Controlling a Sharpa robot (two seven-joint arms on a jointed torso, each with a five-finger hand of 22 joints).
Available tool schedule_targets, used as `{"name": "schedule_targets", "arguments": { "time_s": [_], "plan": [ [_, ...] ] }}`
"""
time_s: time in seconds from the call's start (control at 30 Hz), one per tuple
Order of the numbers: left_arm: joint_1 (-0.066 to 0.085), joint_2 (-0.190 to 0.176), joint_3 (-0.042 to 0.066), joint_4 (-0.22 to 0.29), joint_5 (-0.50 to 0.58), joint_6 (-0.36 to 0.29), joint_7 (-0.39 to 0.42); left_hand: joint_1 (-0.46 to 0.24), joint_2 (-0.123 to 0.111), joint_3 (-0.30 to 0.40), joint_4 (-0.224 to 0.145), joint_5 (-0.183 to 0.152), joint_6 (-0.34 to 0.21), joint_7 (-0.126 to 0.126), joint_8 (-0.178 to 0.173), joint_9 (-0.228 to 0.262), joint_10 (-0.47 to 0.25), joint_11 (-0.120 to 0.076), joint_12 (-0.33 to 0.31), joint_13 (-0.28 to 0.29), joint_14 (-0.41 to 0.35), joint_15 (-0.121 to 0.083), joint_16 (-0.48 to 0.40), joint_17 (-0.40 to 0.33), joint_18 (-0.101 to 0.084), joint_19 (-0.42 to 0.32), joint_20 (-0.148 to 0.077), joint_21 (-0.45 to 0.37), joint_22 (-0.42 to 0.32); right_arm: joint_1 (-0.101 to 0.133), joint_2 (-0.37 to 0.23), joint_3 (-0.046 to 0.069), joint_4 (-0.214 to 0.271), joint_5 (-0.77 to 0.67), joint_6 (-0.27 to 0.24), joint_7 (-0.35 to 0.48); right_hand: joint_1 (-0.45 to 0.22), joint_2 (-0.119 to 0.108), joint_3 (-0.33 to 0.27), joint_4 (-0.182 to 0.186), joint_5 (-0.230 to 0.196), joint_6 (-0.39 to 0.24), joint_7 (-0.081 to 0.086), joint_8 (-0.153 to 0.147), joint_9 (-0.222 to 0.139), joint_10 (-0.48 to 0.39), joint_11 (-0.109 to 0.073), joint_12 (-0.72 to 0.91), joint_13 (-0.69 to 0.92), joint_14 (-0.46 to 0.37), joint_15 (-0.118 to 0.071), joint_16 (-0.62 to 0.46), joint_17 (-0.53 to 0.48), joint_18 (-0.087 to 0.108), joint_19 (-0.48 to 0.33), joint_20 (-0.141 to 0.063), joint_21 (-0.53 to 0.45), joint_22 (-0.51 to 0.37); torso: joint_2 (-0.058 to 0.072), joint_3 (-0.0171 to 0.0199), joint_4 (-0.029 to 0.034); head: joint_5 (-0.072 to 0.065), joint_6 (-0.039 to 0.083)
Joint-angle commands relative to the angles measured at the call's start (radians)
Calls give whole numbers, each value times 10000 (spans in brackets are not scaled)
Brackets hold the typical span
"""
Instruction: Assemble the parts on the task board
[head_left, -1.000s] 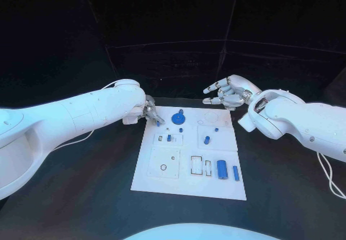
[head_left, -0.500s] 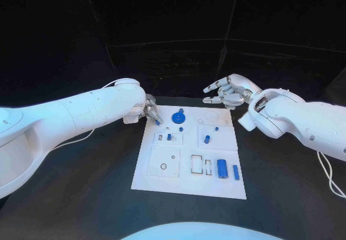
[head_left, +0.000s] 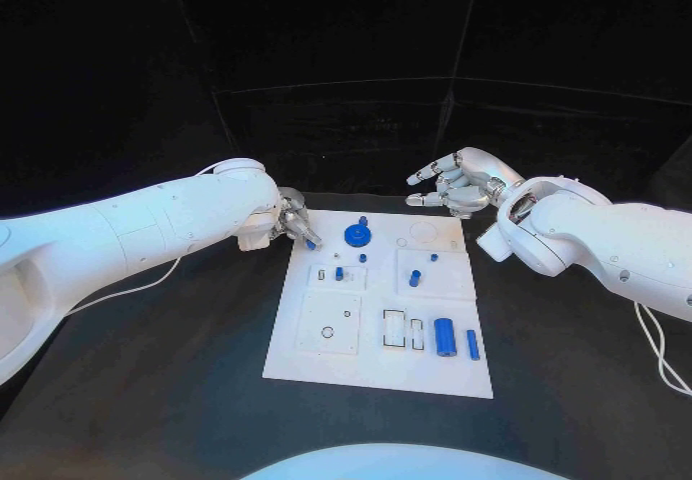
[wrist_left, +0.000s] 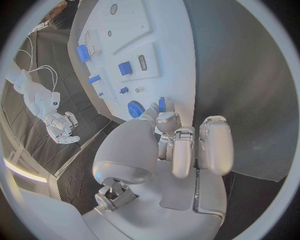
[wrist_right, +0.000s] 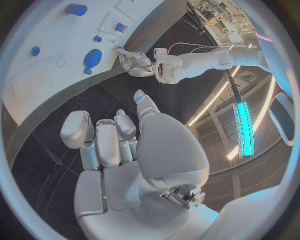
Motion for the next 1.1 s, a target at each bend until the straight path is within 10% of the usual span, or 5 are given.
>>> {"name": "schedule_targets", "arguments": {
  "time_s": [0.03, 0.57, 1.1],
  "plan": [
    [37, -220, 14, 379, 397, -523, 56, -22, 110, 419, -327, 10, 14, -125, 387, 403, -1, -51, -48, -19, 1037, -74, 31, 2634, 8, 47, -32, -44, -17, 18, 4, 6, -4, 24, 74, 80, 9, 113, -55, 3, 51, 4, 7, 48, -5, -69, -17, -44, -13, 157, -82, -55, -9, 169, -83, -12, -53, -13, 2, -4, -1, 38, -6],
    [-239, -1576, -7, 2788, 10, -2443, 103, -183, 42, 659, -451, 10, -60, -168, 623, 608, 29, -90, -64, -55, 1037, -108, 31, 2634, 7, 61, -62, -52, -7, 13, 48, 4, -107, 24, 108, 104, 9, 113, -55, 3, 51, 4, 7, 48, -5, -69, -17, -44, -13, 157, -82, -55, -9, 169, -83, -12, -53, -13, -7, -7, 13, 142, -51],
    [-617, -1799, -12, 3519, -441, -2286, -440, -244, 16, 725, -473, 10, -80, -176, 681, 657, 44, -99, -65, -66, 1037, -116, 31, 2634, 9, 62, -71, -63, -18, 4, 48, 3, -130, 24, 143, 121, 20, 128, -59, 4, 66, 3, 6, 55, -5, -70, -17, -38, -13, 160, -84, -57, -4, 170, -84, -13, -61, -20, 7, -6, -18, 168, -86]
  ]
}}
